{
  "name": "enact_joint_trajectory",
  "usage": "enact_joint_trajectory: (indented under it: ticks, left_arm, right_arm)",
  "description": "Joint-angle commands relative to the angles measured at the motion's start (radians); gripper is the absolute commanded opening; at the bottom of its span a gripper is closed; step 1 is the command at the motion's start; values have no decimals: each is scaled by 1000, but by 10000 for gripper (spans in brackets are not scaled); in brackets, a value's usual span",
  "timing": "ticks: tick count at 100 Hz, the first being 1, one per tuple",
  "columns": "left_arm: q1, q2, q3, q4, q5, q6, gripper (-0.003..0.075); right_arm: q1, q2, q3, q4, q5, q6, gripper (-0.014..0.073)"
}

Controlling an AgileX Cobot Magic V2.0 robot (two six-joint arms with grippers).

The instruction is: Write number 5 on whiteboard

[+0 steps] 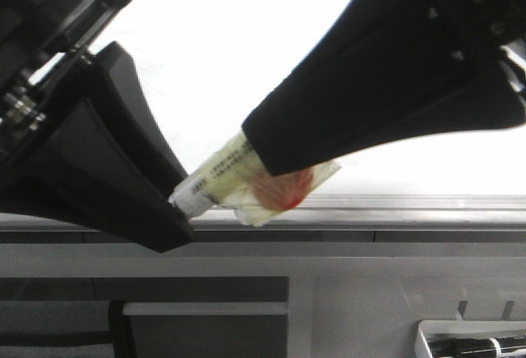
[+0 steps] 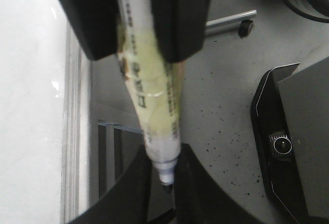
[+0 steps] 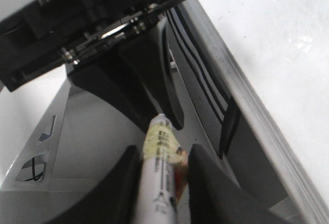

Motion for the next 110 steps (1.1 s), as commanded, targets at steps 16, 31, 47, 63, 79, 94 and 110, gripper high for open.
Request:
enact_joint_trajectory:
  ticks: [16,31,47,63,79,94,110]
  left_arm:
    - [-8,-26,-28,-24,-68,12,-20]
    - [-8,-26,-28,-24,-74,12,-20]
    - [-8,-26,-28,-71,-127,12,34]
    - [-8,-26,-30,-140,-225,12,279]
    - [-8,-33,-32,-230,-264,5,535]
    - [-8,-70,-32,-276,-235,-45,566]
    - [-5,-175,-32,-279,-243,-111,566]
  right_arm:
    - [11,-6,-35,64,12,-10,-67]
    - [11,-6,-35,57,6,-10,-67]
    - [11,-6,-35,57,2,-10,-67]
    - [11,-13,-35,57,2,-10,-67]
    - [11,-18,-35,46,4,-10,-59]
    - [11,-42,-35,35,-17,-10,-60]
    - [11,-84,-35,18,-53,-10,-60]
